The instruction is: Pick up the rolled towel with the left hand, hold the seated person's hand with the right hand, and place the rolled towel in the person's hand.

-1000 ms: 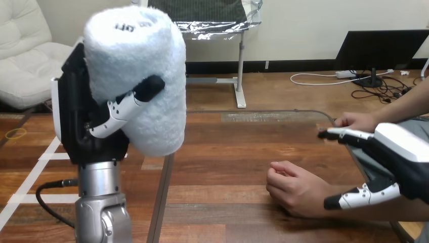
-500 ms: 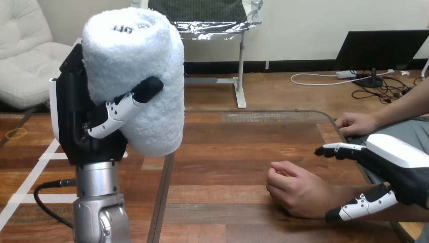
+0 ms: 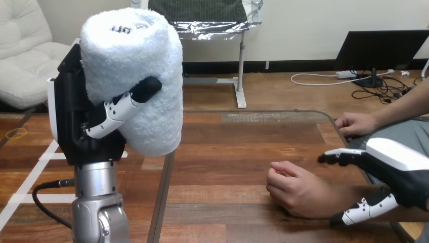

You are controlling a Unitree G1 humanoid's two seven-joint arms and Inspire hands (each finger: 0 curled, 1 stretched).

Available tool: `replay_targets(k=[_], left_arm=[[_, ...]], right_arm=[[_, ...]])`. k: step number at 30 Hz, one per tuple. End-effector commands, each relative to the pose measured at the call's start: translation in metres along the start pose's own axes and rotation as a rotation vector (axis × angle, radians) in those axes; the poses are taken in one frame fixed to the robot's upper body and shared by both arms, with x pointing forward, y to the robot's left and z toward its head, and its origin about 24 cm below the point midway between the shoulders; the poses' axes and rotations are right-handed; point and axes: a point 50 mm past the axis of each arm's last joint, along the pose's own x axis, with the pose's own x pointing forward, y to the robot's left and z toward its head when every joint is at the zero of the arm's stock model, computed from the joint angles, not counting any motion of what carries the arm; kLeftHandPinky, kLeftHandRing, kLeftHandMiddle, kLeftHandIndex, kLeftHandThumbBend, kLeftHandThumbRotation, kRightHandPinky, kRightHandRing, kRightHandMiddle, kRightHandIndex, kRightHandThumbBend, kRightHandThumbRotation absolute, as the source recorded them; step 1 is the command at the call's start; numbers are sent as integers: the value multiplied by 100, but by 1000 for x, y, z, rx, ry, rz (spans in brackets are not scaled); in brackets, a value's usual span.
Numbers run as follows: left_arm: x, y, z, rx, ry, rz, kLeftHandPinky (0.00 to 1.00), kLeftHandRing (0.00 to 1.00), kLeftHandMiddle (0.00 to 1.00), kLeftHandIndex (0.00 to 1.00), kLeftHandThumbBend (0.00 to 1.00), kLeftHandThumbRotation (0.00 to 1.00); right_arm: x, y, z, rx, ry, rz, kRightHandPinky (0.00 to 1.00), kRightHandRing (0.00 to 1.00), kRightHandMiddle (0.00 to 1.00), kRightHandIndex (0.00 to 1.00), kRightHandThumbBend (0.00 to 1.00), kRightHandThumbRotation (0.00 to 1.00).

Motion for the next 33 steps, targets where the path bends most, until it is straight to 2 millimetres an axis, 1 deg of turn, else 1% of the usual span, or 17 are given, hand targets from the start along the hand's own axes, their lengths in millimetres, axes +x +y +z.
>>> replay_targets(k=[1,5,12,17,30,33], left_arm=[[19,-14,12,-42,-94,-46,21,28,33,40,57,0],[19,-14,12,-36,-93,-44,20,27,33,40,57,0],[18,-14,12,-36,-92,-46,20,27,33,40,57,0],[18,-13,12,-39,-92,-44,20,27,33,40,57,0],[18,-12,13,-24,-99,-47,20,27,33,40,57,0],[18,-12,13,-25,-98,-45,20,27,33,40,57,0]], right_arm=[[7,-18,2,-49,-6,-46,84,84,85,85,100,42],[9,-15,-1,-49,11,-32,84,84,85,85,100,42],[11,-12,-5,-43,41,-12,83,83,85,84,100,35],[13,-10,-8,-44,53,-13,83,83,85,84,100,32],[16,-8,-15,-63,89,-16,79,82,84,84,100,19],[16,-7,-16,-73,99,-15,78,82,83,83,100,18]])
